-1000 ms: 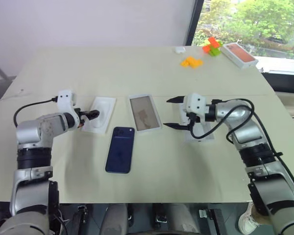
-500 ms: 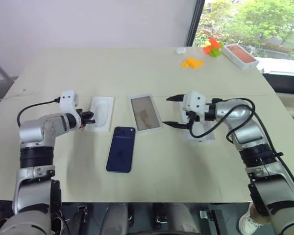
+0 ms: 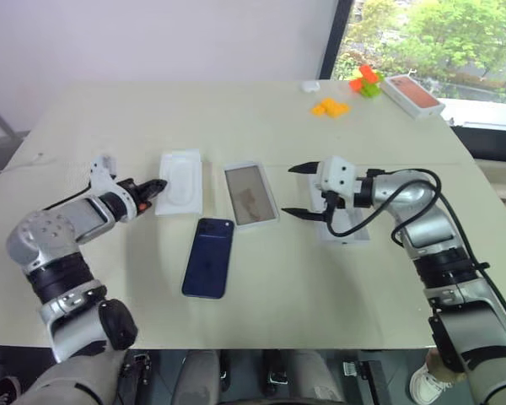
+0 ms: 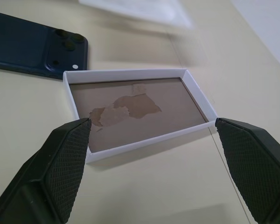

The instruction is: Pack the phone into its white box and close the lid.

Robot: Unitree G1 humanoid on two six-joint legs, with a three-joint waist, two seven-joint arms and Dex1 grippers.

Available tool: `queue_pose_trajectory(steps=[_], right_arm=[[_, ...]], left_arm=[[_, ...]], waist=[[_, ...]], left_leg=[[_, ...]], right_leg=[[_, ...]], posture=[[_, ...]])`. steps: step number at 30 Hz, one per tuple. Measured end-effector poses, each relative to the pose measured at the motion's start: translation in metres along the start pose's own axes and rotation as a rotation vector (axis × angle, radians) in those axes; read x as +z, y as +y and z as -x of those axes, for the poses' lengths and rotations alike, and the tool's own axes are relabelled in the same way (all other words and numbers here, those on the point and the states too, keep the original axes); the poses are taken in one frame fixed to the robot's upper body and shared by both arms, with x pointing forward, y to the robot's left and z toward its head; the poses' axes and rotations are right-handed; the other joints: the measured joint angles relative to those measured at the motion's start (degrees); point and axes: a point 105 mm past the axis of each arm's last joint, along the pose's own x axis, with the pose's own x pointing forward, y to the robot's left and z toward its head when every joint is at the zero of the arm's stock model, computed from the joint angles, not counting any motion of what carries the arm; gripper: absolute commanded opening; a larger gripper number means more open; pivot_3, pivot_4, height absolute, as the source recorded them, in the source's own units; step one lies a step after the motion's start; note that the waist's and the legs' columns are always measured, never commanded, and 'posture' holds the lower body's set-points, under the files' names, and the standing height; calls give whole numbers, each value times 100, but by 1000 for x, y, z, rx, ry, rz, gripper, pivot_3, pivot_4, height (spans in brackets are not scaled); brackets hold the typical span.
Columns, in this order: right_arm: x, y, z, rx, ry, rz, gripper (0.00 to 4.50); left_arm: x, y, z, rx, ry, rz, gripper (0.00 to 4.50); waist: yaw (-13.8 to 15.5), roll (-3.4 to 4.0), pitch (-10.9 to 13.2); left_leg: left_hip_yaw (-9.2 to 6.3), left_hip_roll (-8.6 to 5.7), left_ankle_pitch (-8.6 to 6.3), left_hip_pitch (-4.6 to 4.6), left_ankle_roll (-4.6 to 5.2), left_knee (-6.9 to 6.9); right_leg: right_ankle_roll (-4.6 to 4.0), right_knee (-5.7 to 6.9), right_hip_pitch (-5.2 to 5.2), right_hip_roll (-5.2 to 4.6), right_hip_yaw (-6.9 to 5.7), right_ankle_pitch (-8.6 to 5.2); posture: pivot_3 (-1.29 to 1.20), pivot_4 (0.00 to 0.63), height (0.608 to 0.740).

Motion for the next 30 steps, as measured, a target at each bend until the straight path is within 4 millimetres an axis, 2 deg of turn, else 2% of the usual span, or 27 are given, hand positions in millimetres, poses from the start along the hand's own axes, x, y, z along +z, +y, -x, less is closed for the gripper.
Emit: queue_pose_trajectory(steps=[4,8,13,16,21,26,30], right_arm=[[-3,-1,0,-4,4,-5,4500],[-5,-3,1,-9,10,-5,4500],[-10,-7,6,-26,32,-3,4500],[-11,-10,10,-35,43,1,4500],[-12,-15,18,-66,57,6,4500],[-12,-15,18,-69,54,7,4500],[-12,-15,17,-70,53,7,4500]], left_arm=[[-7,-24,-9,-41,-21,-1,73],[-32,-43,-36,-24,20,-25,73],[-47,-61,-57,-17,5,-91,73],[-54,-59,-61,21,1,-120,73],[-63,-42,-58,89,-6,-98,73],[-74,-55,-61,66,9,-127,73],[-77,-57,-63,65,12,-139,73]], waist=[[-7,-1,1],[-7,-4,2],[-26,-4,3],[-26,-4,2],[-9,-5,3],[4,-5,3],[-11,-5,4]], left_leg=[[0,-1,0,-1,0,0],[0,-2,0,-1,0,1],[0,-1,0,0,0,-1],[0,-1,-1,1,1,-1],[0,-1,-9,-1,15,0],[0,-4,-12,-5,20,3],[-1,-2,-14,-4,23,1]], right_leg=[[1,0,0,0,0,0],[1,0,0,2,0,0],[1,-1,-1,5,0,0],[1,-1,-1,6,0,0],[2,-2,-1,5,0,-1],[4,-3,0,3,0,-2],[5,-3,-1,6,0,-2]], posture=[[0,150,737],[0,150,737],[0,150,737],[0,150,737],[0,150,737],[0,150,737],[0,150,737]])
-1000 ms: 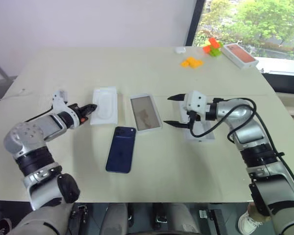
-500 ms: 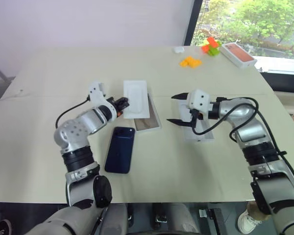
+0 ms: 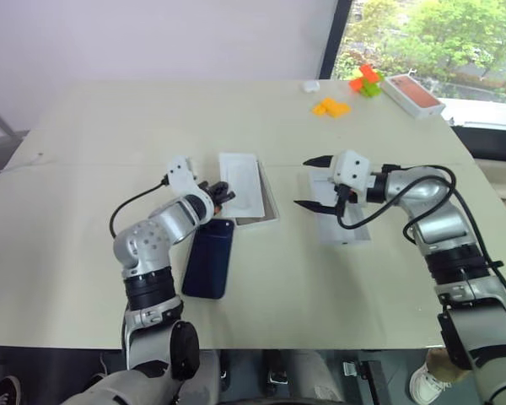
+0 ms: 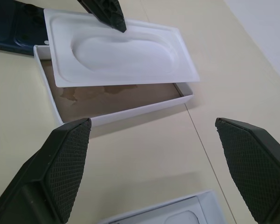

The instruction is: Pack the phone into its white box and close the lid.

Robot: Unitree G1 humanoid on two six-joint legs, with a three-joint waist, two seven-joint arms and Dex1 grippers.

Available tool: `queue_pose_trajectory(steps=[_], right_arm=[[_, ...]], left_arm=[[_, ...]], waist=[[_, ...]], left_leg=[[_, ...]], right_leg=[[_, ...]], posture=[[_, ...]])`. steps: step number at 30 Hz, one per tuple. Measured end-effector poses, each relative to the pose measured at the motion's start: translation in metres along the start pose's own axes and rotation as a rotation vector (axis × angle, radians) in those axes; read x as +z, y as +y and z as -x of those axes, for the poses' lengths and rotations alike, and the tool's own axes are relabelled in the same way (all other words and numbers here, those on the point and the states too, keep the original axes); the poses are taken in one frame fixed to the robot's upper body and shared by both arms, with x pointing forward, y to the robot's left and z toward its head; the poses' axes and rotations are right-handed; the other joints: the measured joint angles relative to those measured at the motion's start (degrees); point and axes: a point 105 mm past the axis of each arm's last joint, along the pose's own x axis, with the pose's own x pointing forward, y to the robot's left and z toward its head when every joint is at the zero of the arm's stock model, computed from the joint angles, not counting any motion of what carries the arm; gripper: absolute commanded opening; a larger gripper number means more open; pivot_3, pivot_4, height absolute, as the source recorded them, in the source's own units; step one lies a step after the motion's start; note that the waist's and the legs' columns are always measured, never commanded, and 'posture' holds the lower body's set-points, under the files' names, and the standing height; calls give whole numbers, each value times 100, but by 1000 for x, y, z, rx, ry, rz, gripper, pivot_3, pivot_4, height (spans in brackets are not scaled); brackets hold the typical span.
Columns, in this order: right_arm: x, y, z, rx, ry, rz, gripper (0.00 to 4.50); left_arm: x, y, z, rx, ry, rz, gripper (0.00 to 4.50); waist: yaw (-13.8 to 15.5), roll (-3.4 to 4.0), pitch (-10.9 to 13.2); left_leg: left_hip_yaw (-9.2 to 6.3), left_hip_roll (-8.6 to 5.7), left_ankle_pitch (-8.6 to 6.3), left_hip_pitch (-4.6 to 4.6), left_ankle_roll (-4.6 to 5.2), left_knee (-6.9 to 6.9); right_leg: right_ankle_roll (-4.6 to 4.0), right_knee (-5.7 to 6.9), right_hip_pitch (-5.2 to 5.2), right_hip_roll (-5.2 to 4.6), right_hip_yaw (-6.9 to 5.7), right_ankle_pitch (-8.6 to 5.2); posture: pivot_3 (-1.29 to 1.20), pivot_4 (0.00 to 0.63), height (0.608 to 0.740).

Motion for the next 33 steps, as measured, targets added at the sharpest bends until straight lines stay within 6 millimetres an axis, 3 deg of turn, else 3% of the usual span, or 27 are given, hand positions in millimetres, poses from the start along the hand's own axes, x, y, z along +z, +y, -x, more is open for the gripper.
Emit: queue_pose_trajectory(steps=[13,14,15,21,33], right_arm=[[-2,2,0,-1,2,-5,4500],[-2,2,0,-1,3,-6,4500],[-2,2,0,-2,3,-7,4500],[-2,2,0,-2,3,-6,4500],[-2,2,-1,-4,-2,-11,4500]], left_arm=[[-17,0,-4,23,31,-1,73],[-18,1,-3,26,32,-4,742],[-18,0,-3,22,30,-3,1019],[-16,-6,-3,2,13,-18,3959],[-9,-21,10,-64,29,-124,3959]], waist=[[8,-1,0],[8,-1,0],[5,-1,0],[4,-1,1],[6,-3,2]], left_leg=[[-1,0,-2,-1,4,1],[-1,-1,-2,-1,4,1],[-1,0,-2,-1,4,1],[0,0,-2,-1,4,0],[-1,0,-2,-2,4,0]], right_leg=[[11,-2,0,0,0,-6],[11,-2,0,0,0,-6],[11,-2,0,0,0,-6],[14,-2,0,0,0,-8],[17,-2,0,0,0,-10]], posture=[[0,150,737],[0,150,737],[0,150,737],[0,150,737],[0,150,737]])
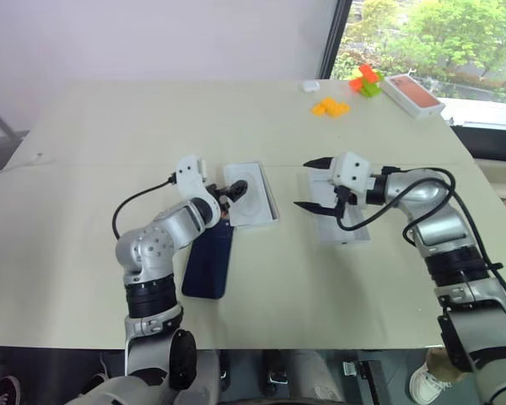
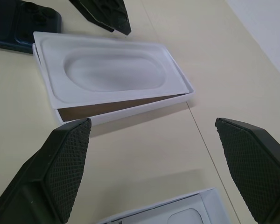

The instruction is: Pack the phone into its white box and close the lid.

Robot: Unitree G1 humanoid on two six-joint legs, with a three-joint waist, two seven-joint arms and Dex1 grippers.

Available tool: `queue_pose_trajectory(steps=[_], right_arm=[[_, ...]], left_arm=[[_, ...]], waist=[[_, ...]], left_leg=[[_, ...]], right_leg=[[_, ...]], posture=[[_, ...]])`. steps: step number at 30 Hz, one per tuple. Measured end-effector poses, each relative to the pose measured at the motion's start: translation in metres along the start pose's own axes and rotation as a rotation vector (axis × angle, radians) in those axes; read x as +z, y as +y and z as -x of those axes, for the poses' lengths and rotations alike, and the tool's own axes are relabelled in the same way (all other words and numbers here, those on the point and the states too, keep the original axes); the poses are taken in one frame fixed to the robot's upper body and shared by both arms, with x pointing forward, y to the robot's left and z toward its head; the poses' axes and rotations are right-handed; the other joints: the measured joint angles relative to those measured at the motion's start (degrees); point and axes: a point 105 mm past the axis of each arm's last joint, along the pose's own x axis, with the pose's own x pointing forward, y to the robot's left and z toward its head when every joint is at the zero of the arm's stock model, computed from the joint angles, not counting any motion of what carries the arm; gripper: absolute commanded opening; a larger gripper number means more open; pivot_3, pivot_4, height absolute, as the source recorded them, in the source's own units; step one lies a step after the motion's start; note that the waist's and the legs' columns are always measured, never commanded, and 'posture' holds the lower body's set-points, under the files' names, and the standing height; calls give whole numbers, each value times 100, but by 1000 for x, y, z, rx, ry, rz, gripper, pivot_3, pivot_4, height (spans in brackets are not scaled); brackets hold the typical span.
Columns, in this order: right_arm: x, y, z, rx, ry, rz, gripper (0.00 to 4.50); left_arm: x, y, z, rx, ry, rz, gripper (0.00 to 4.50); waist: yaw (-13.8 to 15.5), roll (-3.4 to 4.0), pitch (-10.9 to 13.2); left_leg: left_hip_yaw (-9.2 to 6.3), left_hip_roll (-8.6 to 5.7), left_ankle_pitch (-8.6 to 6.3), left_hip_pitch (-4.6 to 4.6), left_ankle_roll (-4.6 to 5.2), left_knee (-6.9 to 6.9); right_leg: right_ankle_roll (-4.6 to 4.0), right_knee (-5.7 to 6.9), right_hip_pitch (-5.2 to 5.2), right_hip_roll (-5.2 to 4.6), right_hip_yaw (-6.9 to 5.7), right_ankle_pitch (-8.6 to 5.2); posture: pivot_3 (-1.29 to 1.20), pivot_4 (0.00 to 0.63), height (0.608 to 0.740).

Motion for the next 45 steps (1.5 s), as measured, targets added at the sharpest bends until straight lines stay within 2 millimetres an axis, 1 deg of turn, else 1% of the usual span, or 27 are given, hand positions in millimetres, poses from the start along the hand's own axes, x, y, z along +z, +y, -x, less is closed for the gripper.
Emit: queue_pose_trajectory(steps=[4,6,7,8,9,13,14,22,29,33,37,41,45], right_arm=[[0,1,-3,0,-15,-45,4500],[0,1,-3,0,-14,-52,4500],[0,1,-4,0,-16,-54,4500],[0,2,-4,0,-17,-54,4500],[1,2,-5,0,-19,-55,4500],[2,2,-6,-5,-25,-54,4500],[2,1,-6,-5,-26,-53,4500],[2,1,-6,-10,-25,-48,4500],[2,0,-6,-20,-19,-42,4500],[2,-1,-6,-26,-19,-41,4500],[1,-1,-6,-29,-16,-39,4500],[1,-2,-6,-35,-13,-36,4500],[2,-2,-6,-37,-13,-34,4500]], left_arm=[[7,-7,8,-39,-4,-85,3959],[7,-8,9,-50,6,-113,3439],[6,-9,9,-55,9,-119,3132],[6,-10,8,-60,11,-124,2601],[5,-10,7,-63,14,-124,2168],[-3,-9,-5,-63,29,-91,128],[-5,-7,-8,-55,41,-93,54],[-24,-2,-22,-33,144,-117,54],[-27,-15,-35,-56,179,-88,54],[-33,-11,-40,-31,203,-97,54],[-28,-12,-44,-21,189,-109,54],[-24,-6,-47,24,162,-124,54],[-14,-5,-48,40,105,-132,54]], waist=[[-2,1,0],[-1,1,0],[-1,1,0],[0,1,0],[2,1,0],[6,1,0],[4,1,0],[-1,1,0],[2,0,1],[-12,0,1],[-2,0,1],[-1,0,1],[-2,0,1]], left_leg=[[-1,0,0,1,-1,-2],[-1,0,0,1,0,-1],[-1,0,0,1,0,-1],[0,0,0,0,0,-1],[-1,0,0,0,0,-1],[0,-1,0,-1,0,0],[-1,-1,0,-1,0,0],[0,0,0,0,0,-2],[0,-1,0,-1,0,-1],[0,0,0,0,0,-3],[0,0,0,-1,0,-3],[-1,0,0,-1,0,-3],[-1,0,0,-1,0,-4]], right_leg=[[-3,0,0,0,0,2],[-3,0,0,0,0,2],[-3,0,0,0,0,2],[-3,0,0,0,0,2],[-3,0,0,0,0,2],[-3,-1,0,-1,0,2],[-3,-1,0,-1,0,1],[-2,-1,-1,0,0,1],[2,-2,-1,-1,0,-1],[1,-2,-2,0,0,-1],[2,-2,-3,0,0,-1],[2,-2,-3,-1,0,-1],[2,-2,-3,-1,0,-1]], posture=[[0,150,737],[0,150,737],[0,150,737],[0,150,737],[0,150,737],[0,150,737],[0,150,737],[0,150,737],[0,150,737],[0,150,737],[0,150,737],[0,150,737],[0,150,737]])
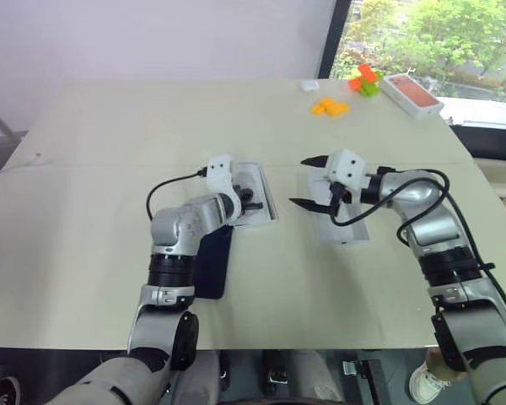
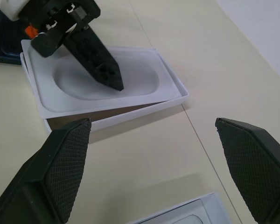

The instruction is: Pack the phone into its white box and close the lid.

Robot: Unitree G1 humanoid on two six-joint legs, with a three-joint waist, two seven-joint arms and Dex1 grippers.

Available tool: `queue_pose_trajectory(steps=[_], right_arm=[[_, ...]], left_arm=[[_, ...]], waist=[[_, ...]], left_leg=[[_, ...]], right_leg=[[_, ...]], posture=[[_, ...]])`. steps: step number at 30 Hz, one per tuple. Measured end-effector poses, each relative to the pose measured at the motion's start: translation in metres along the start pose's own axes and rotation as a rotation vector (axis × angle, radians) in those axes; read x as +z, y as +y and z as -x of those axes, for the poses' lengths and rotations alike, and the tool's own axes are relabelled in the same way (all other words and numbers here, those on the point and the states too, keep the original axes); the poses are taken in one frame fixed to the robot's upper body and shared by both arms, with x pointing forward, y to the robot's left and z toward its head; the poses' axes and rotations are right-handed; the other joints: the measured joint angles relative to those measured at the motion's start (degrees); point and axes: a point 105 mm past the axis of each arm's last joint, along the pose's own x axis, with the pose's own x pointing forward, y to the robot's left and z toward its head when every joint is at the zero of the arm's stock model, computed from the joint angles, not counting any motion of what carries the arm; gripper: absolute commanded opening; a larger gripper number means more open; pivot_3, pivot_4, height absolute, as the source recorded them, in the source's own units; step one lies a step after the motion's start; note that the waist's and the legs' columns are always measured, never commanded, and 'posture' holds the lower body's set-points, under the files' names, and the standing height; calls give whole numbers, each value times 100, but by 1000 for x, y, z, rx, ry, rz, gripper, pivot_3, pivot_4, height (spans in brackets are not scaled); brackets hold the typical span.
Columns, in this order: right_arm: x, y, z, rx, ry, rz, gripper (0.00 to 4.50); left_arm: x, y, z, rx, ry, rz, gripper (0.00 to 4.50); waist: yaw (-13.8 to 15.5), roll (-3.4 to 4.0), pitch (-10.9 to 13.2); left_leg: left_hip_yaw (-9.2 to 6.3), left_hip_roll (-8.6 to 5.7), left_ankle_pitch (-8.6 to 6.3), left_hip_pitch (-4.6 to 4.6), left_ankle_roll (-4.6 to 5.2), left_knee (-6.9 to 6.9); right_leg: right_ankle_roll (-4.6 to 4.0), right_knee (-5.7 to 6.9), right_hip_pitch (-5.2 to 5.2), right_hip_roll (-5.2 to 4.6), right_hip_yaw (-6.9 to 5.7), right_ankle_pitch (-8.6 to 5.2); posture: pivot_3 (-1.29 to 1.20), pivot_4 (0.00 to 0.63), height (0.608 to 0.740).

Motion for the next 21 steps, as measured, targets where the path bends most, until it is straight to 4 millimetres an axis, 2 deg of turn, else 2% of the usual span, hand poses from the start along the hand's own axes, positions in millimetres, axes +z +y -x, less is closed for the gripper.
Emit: queue_pose_trajectory(steps=[4,9,11,15,21], right_arm=[[1,0,0,-1,-1,2,4500],[1,0,0,-2,-3,6,4500],[2,0,0,-2,-4,7,4500],[2,0,0,-3,-5,8,4500],[3,0,0,-4,-10,15,4500]], left_arm=[[11,-5,5,-38,-16,34,54],[16,-17,25,-115,1,3,54],[12,-16,35,-137,20,6,54],[1,3,55,-97,62,-23,54],[-6,4,63,-92,92,-45,54]], waist=[[1,-1,1],[-8,0,1],[-23,0,1],[-33,1,1],[14,0,2]], left_leg=[[0,0,0,-1,0,0],[0,0,1,0,-3,-1],[0,2,2,1,-4,-2],[0,2,3,3,-6,-7],[-1,-2,0,-2,-1,0]], right_leg=[[2,0,0,0,0,-1],[2,0,0,0,0,-1],[1,0,0,0,0,-1],[1,0,-1,1,0,-1],[1,-1,-1,-4,0,-1]], posture=[[0,150,737],[0,150,737],[0,150,737],[0,150,737],[0,150,737]])
